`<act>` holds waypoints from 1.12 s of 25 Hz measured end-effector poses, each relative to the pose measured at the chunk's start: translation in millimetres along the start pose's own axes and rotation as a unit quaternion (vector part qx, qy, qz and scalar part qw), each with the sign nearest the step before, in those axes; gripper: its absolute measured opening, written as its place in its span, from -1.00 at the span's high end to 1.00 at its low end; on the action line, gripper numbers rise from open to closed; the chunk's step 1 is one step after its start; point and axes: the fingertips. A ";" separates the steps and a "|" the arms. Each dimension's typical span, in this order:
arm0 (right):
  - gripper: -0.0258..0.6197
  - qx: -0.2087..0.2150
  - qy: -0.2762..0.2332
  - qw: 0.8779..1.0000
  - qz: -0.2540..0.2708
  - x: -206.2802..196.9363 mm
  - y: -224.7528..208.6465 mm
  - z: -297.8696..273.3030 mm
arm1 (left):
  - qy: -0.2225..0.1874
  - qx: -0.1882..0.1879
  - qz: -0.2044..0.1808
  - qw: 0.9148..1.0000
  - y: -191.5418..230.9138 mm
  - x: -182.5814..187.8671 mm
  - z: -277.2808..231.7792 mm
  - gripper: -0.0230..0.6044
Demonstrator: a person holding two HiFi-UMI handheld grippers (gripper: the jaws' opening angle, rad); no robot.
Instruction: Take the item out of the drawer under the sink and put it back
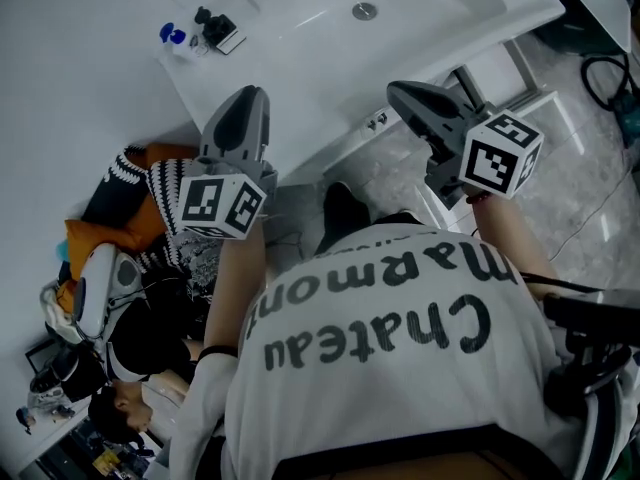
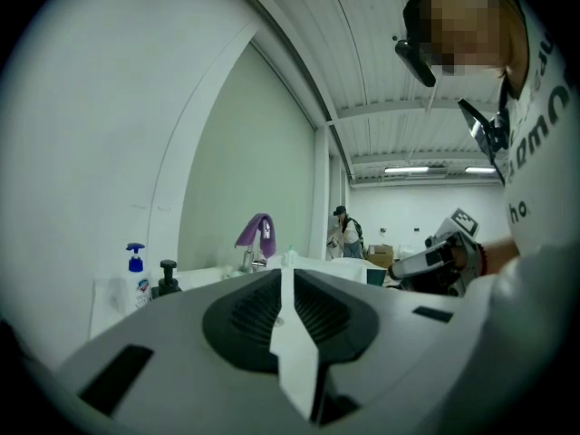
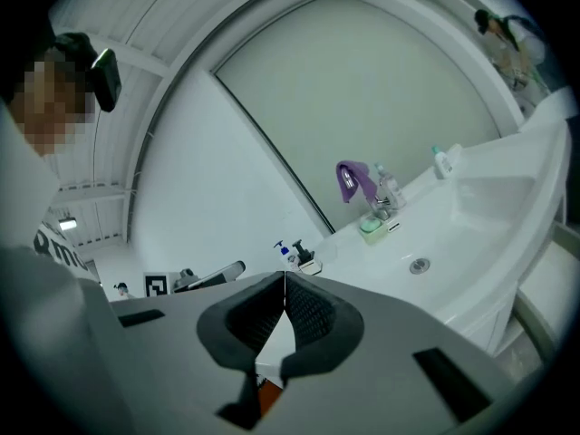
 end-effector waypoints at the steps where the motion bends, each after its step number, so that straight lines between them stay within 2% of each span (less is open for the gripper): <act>1: 0.88 0.001 -0.011 1.000 -0.010 0.5 1.2 5.1 | 0.002 -0.005 -0.001 1.000 -6.4 -1.6 3.6 0.78; 5: 0.88 -0.002 -0.023 0.999 -0.024 -4.7 6.1 24.5 | 0.014 -0.032 -0.006 0.999 -33.1 -11.0 20.8 0.86; 9: 0.88 -0.022 -0.020 0.999 -0.024 -16.2 8.9 48.3 | 0.019 -0.044 -0.002 0.999 -55.9 -22.4 37.7 0.88; 13: 0.88 -0.036 -0.021 0.999 -0.035 -26.4 13.5 77.2 | 0.022 -0.058 0.000 0.998 -85.4 -31.5 49.8 0.88; 21: 0.88 -0.068 -0.017 0.997 -0.024 -38.3 17.1 132.7 | 0.027 -0.096 -0.010 0.995 -149.5 -48.6 66.7 0.88; 28: 0.89 -0.098 -0.017 0.995 -0.025 -44.8 11.0 165.9 | 0.045 -0.121 0.002 0.992 -182.3 -62.0 75.6 0.88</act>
Point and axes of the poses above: the fingertips, and each gripper's own axes: z backward along the fingers, y to its left, x out of its top, and after that the axes turned 15 degrees about x, right-handed
